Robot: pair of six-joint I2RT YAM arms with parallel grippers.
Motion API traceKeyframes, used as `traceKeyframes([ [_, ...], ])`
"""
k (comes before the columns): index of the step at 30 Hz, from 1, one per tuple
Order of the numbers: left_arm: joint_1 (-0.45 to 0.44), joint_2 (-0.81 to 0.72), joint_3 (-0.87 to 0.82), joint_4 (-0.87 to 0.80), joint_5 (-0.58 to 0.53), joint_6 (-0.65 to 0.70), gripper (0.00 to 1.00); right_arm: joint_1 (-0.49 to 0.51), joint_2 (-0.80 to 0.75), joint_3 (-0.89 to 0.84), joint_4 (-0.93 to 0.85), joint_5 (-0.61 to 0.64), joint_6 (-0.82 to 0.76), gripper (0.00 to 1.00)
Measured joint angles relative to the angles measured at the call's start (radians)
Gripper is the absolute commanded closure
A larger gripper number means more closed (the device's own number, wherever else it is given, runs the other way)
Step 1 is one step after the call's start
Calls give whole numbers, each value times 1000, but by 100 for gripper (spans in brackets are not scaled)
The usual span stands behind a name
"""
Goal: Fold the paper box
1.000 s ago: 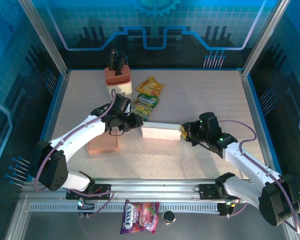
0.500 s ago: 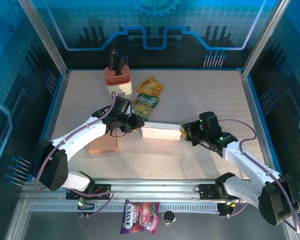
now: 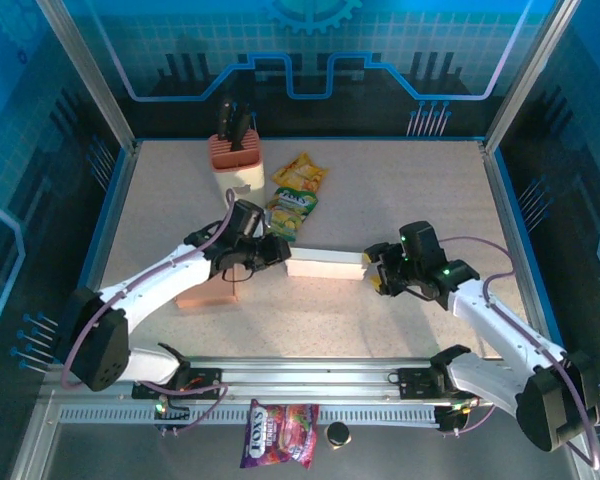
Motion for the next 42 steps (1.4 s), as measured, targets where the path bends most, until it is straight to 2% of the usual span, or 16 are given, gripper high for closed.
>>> traceKeyframes([
  [6, -87, -65, -107, 6, -49, -10, 75, -54, -94, 0, -61, -43, -22, 37],
  [9, -116, -76, -172, 9, -61, -32, 74, -77, -123, 1, -118, -61, -68, 40],
  [13, -135, -79, -218, 14, -61, -65, 72, -109, -130, 1, -199, -73, -176, 45],
  [18, -136, -110, -208, 8, -76, -85, 61, -129, -116, 17, -276, -71, -364, 46],
  [20, -121, -113, -176, 3, -75, -82, 56, -129, -109, 29, -300, -64, -443, 38],
  [21, -103, -113, -154, 2, -68, -78, 48, -129, -106, 40, -319, -55, -486, 3],
  [22, -79, -114, -132, 3, -61, -71, 2, -130, -104, 56, -340, -42, -534, 0],
  [26, 52, -157, -83, 18, -45, -53, 1, -131, -110, 147, -409, 48, -699, 0],
  [30, 191, -268, -80, 9, -80, -21, 1, -132, -178, 208, -439, 194, -834, 0],
  [32, 235, -325, -79, -9, -153, 0, 1, -132, -227, 221, -436, 308, -869, 0],
  [34, 252, -380, -77, -39, -275, 16, 1, -134, -276, 204, -411, 433, -907, 0],
  [38, 254, -433, -85, -101, -587, 45, 1, -135, -379, -3, -180, 642, -1078, 0],
  [42, 256, -437, -176, -3, -799, 233, 1, -136, -342, -215, 55, 743, -1265, 0],
])
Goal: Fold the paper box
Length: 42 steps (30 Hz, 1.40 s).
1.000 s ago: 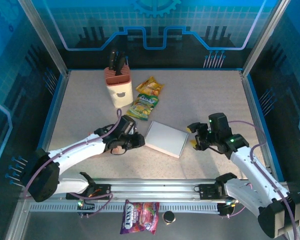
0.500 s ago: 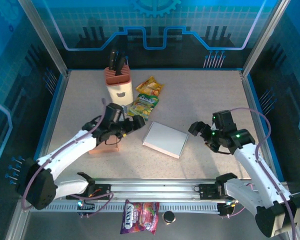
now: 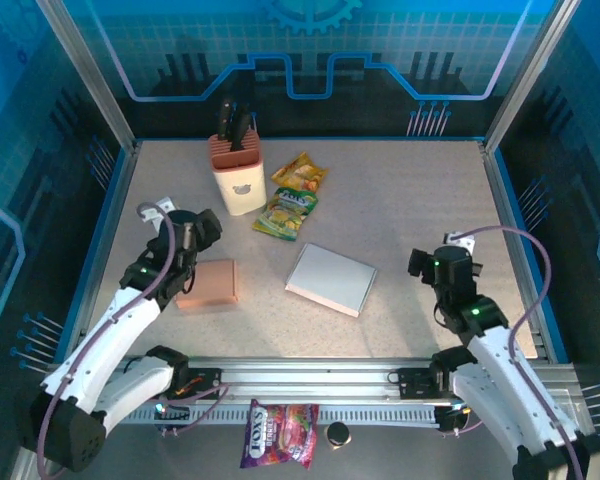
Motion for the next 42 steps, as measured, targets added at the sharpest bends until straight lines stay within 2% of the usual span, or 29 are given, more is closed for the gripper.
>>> traceKeyframes([
  [3, 15, 22, -111, 140, -66, 179, 1, -2, 90, -63, 150, 1, -89, 0],
  [6, 73, 72, -185, 240, -68, 294, 1, -7, 188, -90, 312, -2, -146, 0],
  [13, 181, 153, -361, 583, 22, 467, 1, -64, 457, -146, 695, -84, -232, 0],
  [16, 234, 221, -410, 705, 72, 483, 1, -92, 570, -145, 853, -138, -253, 0],
  [19, 282, 280, -413, 790, 129, 492, 1, -111, 660, -113, 932, -179, -281, 0],
  [23, 309, 359, -412, 915, 209, 497, 1, -133, 735, -91, 1070, -234, -316, 0],
  [28, 359, 430, -358, 948, 306, 497, 1, -171, 845, -136, 1288, -278, -325, 0],
  [34, 366, 425, -360, 1002, 412, 498, 1, -170, 872, -189, 1407, -278, -326, 0],
  [42, 345, 422, -388, 1083, 446, 444, 1, -176, 873, -191, 1455, -282, -325, 0],
])
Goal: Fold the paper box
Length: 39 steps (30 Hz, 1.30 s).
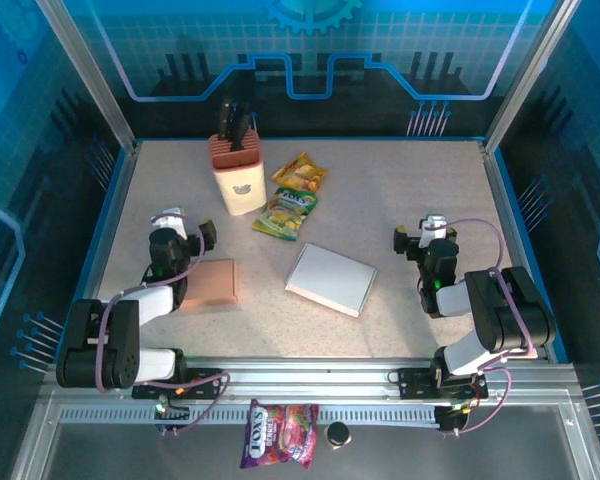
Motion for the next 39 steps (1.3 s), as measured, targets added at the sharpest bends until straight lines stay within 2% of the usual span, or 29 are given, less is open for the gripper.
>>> traceKeyframes([
  [8, -49, 222, -77, 302, -28, 24, 1, 0, 0, 46, -61, -8, -1, 0],
  [18, -61, 228, 8, 262, -39, 31, 1, 7, 1, 108, -147, -34, -30, 0],
  [39, -61, 228, 8, 237, -39, 35, 1, 8, 1, 108, -160, -37, -35, 0],
])
